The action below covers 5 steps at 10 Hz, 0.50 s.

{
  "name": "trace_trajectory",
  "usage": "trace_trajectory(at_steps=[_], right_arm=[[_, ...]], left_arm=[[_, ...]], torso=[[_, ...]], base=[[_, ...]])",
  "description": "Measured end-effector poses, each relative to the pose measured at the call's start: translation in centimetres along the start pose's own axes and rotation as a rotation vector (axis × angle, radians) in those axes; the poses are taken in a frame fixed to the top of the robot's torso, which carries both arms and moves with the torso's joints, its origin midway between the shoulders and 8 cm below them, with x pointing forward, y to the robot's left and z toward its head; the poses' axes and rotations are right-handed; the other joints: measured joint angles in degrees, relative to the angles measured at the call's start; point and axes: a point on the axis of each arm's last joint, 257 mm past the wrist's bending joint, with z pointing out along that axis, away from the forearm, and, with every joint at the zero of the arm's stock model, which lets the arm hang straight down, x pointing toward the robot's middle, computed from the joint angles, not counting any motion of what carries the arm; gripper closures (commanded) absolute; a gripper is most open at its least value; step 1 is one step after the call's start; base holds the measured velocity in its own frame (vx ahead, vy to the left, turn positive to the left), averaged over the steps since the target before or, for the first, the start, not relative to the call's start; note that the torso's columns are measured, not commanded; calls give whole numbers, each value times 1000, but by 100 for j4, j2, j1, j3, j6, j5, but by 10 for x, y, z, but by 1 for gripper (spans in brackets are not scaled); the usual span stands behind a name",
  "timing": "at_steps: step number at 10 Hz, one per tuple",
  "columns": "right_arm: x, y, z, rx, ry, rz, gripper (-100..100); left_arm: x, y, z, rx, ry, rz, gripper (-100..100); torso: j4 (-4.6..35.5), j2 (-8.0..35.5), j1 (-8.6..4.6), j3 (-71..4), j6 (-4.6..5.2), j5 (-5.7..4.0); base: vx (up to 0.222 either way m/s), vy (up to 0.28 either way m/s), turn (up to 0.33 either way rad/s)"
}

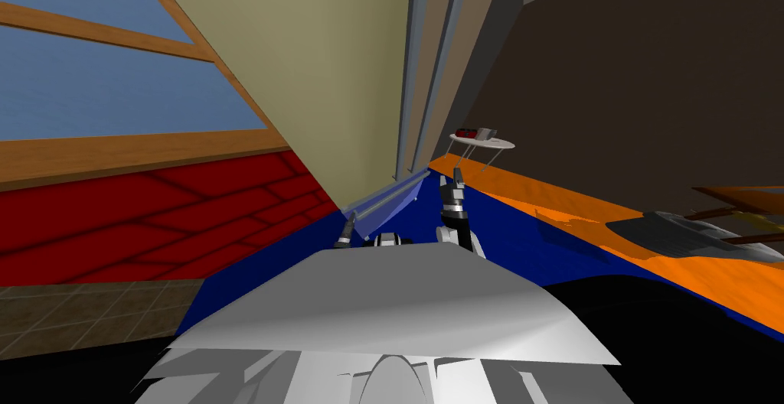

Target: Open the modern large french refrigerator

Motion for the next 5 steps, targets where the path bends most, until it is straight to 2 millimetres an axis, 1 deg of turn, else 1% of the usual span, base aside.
trace_trajectory(at_steps=[4,5], right_arm=[[0,0,0,0,0,0,0],[0,0,0,0,0,0,0]], left_arm=[[25,12,-11,-39,11,-25,-100],[28,15,-10,-44,12,-29,-100]], torso=[[-1,-3,-1,-2,0,0],[-1,-4,1,-3,0,0]], base=[[17,8,-4],[16,12,-7]])
